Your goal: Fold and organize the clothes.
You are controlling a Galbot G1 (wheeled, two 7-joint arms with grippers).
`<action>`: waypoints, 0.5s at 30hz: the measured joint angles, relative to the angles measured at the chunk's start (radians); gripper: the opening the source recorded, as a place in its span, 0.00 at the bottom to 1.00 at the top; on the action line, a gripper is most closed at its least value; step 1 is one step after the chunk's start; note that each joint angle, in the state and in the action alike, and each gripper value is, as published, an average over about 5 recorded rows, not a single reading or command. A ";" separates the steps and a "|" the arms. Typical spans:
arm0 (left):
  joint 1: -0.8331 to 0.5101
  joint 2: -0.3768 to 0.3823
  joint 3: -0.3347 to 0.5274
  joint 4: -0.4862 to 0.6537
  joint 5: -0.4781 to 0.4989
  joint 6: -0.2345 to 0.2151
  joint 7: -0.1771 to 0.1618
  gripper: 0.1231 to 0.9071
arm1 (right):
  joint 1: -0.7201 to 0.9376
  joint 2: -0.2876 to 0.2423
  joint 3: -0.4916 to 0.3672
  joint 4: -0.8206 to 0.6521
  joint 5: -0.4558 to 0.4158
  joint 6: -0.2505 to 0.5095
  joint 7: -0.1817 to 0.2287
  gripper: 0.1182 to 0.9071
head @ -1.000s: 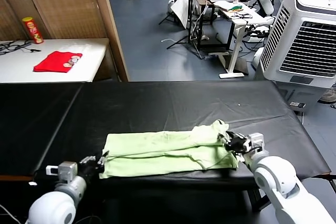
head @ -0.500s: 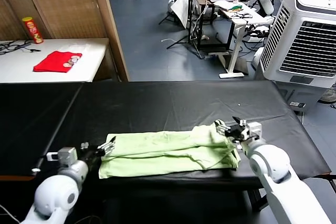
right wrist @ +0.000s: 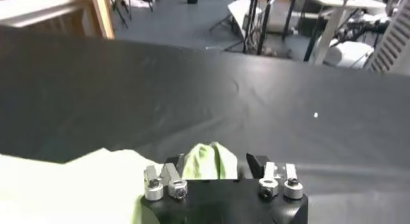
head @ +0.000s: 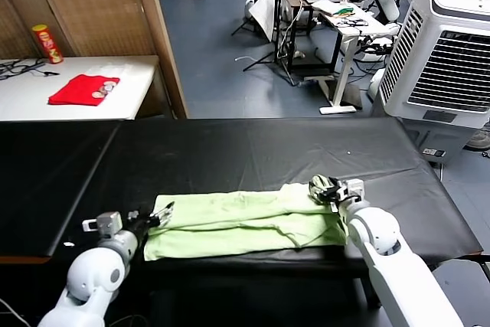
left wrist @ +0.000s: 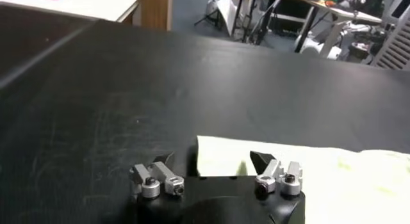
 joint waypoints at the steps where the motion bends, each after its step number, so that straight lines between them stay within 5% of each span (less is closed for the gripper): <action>1: 0.000 -0.003 0.002 0.003 0.016 -0.011 0.006 0.51 | -0.003 0.005 0.000 -0.001 -0.009 0.011 0.010 0.22; 4: 0.000 -0.015 0.010 0.013 0.077 -0.050 0.022 0.30 | -0.017 0.024 0.000 -0.001 -0.032 0.042 0.043 0.07; 8: -0.003 -0.033 0.022 0.033 0.169 -0.100 0.034 0.07 | -0.041 0.050 0.009 0.004 -0.038 0.072 0.073 0.06; 15: -0.007 -0.047 0.026 0.042 0.224 -0.119 0.034 0.00 | -0.073 0.075 0.019 0.019 -0.035 0.081 0.079 0.06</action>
